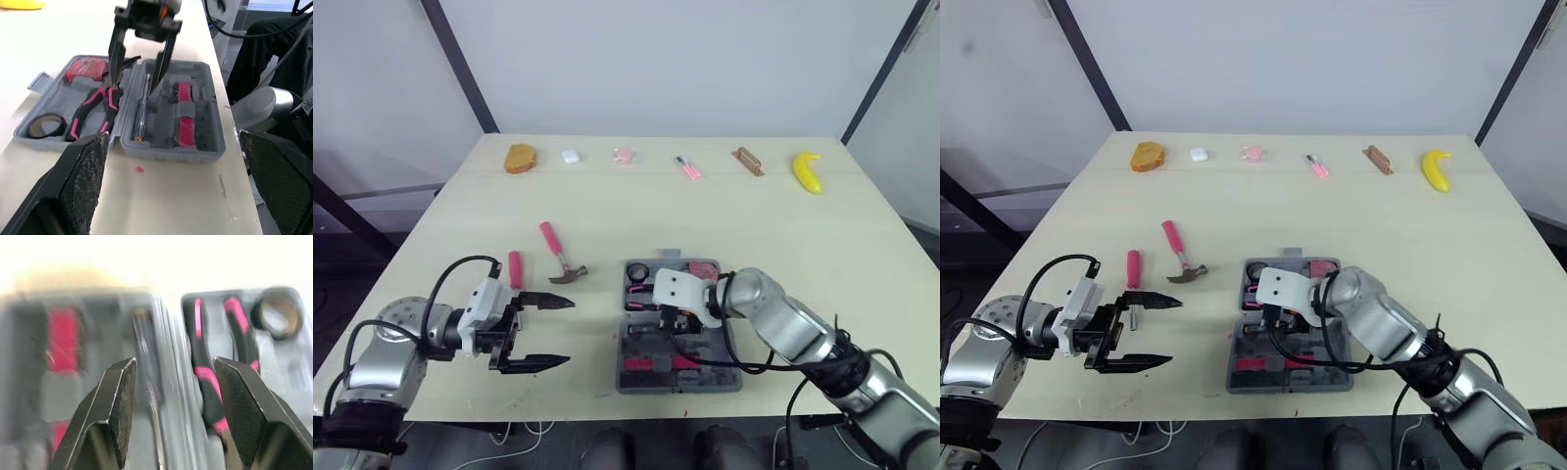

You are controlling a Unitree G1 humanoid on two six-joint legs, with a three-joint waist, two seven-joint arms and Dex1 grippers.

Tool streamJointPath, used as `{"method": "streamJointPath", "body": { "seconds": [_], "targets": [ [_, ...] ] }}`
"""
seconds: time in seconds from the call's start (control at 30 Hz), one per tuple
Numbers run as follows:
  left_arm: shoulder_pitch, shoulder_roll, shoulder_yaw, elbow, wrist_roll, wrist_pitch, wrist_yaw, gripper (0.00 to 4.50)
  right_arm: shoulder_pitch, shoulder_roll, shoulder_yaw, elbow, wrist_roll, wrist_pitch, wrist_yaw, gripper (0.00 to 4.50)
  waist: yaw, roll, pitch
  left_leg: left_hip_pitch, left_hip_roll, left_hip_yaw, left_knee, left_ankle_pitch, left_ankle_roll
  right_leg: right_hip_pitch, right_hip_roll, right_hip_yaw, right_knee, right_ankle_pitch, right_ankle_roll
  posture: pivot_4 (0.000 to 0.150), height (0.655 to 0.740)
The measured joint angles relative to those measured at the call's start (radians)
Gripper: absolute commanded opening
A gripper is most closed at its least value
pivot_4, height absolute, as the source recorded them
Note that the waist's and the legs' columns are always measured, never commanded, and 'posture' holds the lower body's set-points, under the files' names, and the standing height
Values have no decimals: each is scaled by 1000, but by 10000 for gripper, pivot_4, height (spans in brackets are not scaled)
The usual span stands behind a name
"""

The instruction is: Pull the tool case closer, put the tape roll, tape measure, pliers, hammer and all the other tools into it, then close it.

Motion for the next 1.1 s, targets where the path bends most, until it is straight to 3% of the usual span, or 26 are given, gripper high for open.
{"method": "streamJointPath", "body": {
  "seconds": [0.1, 0.17, 0.2, 0.7, 1.1],
  "targets": [
    [-3, -4, -1, 13, 1, -10, 0, 45000, 58, 20, -61, 26, 63, -116, 15, 13392, -1, 0, 0, 0, 0, 0, 0, 0, 0, 0, 0, 0, 0, 0, 0, 1500, 7400],
    [-5, -7, -2, 22, 2, -13, 0, 45000, 80, -2, -72, 61, 62, -187, 25, 1915, -1, 0, 0, 0, 0, 0, 0, 0, 0, 0, 0, 0, 1, 0, 0, 1500, 7400],
    [-5, -7, -2, 22, 3, -14, 0, 45000, 83, -6, -73, 73, 59, -205, 25, 488, -1, 0, 0, 0, 0, 0, 0, 0, 0, 0, 0, 0, 1, 0, 0, 1500, 7400],
    [-20, -35, -21, 46, 16, -56, 0, 45000, 130, 25, -47, 325, -46, -408, 1, 488, -1, 0, 0, 0, 0, 1, 0, 0, 0, 0, 0, 1, 1, 0, 0, 1500, 7400],
    [6, -48, -18, 50, 35, -76, 0, 45000, 94, 29, -1, 353, -128, -414, 9, 488, -2, 0, 0, 2, 0, 1, 1, 0, 0, 0, 0, 1, 3, 0, 0, 1500, 7400]
  ]
}}
